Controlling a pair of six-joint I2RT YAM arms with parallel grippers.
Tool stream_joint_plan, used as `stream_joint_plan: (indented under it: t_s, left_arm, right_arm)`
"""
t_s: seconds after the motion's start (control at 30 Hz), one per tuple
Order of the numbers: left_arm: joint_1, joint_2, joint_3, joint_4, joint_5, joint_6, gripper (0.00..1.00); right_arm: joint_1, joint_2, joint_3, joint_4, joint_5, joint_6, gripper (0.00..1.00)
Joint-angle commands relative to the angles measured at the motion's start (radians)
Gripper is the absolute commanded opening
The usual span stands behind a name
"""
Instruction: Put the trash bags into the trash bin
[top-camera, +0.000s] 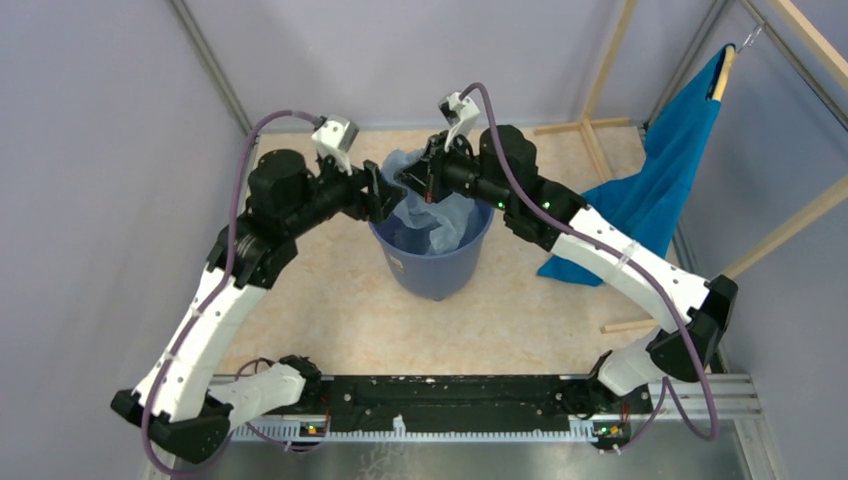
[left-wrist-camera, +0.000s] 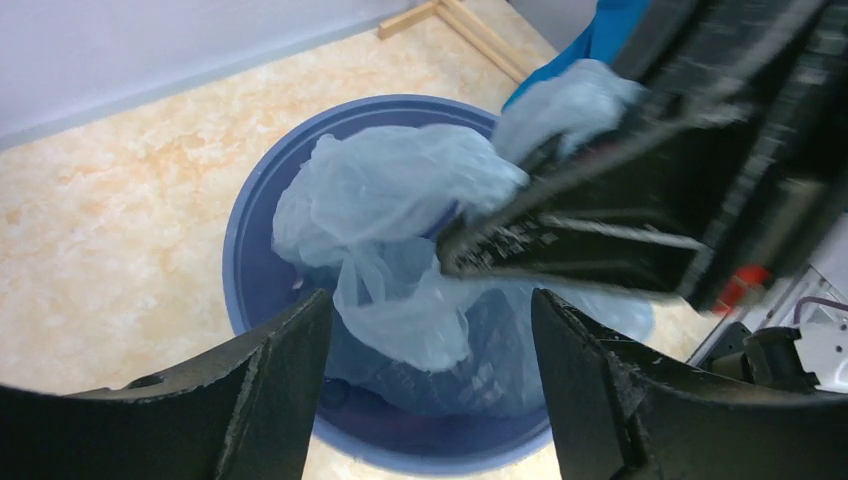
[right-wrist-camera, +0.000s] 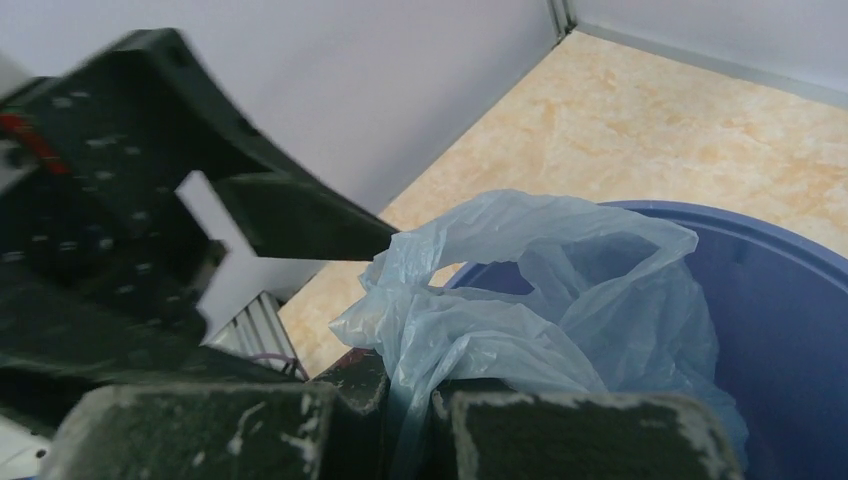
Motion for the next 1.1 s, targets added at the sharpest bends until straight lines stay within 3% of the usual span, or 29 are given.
stream_joint_plan:
  t_s: [0.0,0.23,0.3,0.37,0.4,0.53,0.57,0.73,0.8,0.93,1.07]
  left_arm:
    - [-0.001,0.075,0.075,0.037,0.017,-0.046,0.76]
    - [-0.001,0.074,0.056,0.037,0.080,-0.089,0.66]
    - [0.000,0.076,0.044,0.040,0.063,-0.108,0.49]
    - [-0.001,0.082,0.051,0.038,0.024,-0.127,0.26]
    - [0.000,0.084,0.055,0.038,0.006,-0.133,0.21]
    - [0.000,0.067,0.053,0.059,-0.034,-0.132,0.04]
    - [0.000,0.055,0.045,0.067,-0.042,-0.134,0.01]
    - [0.000,0.010,0.007,0.094,-0.038,-0.172,0.00]
    - [-0.001,0.004,-0.001,0.086,-0.037,-0.194,0.00]
    - [0.001,-0.023,-0.039,0.101,-0.048,-0.236,0.00]
    - [0.000,-0.046,-0.034,0.062,-0.123,-0.226,0.00]
  right_arm:
    - [-0.002,-0.057,0.022,0.032,-0.021,0.046,0.00]
    - [-0.002,-0.079,-0.010,0.085,-0.015,0.125,0.02]
    - [-0.002,-0.074,-0.019,0.110,-0.054,0.139,0.03]
    - [-0.002,-0.070,-0.020,0.107,-0.074,0.140,0.05]
    - [-0.002,-0.070,-0.016,0.094,-0.074,0.129,0.08]
    - [-0.002,-0.115,-0.015,-0.035,0.034,0.018,0.26]
    - [-0.002,-0.147,-0.035,-0.051,0.061,-0.006,0.35]
    - [-0.002,-0.291,-0.198,-0.039,0.110,-0.074,0.68]
    - [-0.002,-0.332,-0.251,-0.045,0.189,-0.098,0.73]
    - [-0.002,-0.354,-0.273,-0.058,0.289,-0.155,0.65]
    - [-0.002,-0.338,-0.212,-0.115,0.347,-0.232,0.43]
